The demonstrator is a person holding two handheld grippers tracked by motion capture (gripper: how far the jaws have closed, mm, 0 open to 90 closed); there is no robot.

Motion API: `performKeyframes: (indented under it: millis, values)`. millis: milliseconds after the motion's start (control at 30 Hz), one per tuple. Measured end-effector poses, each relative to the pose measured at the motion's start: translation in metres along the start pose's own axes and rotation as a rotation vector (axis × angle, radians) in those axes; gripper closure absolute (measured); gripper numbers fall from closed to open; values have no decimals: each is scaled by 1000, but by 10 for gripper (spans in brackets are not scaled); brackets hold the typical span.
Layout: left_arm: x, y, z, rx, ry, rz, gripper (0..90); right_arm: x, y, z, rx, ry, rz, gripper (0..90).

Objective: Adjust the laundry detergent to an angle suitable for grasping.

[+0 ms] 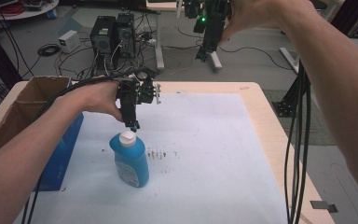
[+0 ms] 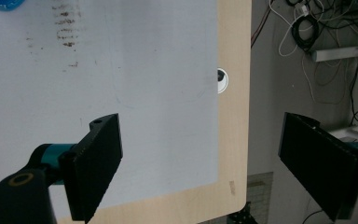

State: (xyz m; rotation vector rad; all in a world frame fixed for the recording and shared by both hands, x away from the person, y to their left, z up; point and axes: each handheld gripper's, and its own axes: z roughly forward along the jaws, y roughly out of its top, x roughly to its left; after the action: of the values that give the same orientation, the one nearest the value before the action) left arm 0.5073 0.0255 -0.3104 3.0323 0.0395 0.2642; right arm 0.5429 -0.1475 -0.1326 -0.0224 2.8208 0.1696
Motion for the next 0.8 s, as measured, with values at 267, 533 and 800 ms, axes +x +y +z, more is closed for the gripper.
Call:
performKeyframes:
  millis: [267,533,800]
  values:
    - [0,-1,-3,-11,16,5,169,-1,1,2,3,-4,1,128]
    - [-1,0,-6,-15,20,1,169,2,0,-1,14,-11,-6,128]
    - [-1,-6,-18,-42,31,-25,169,6,1,-4,16,-16,-13,128]
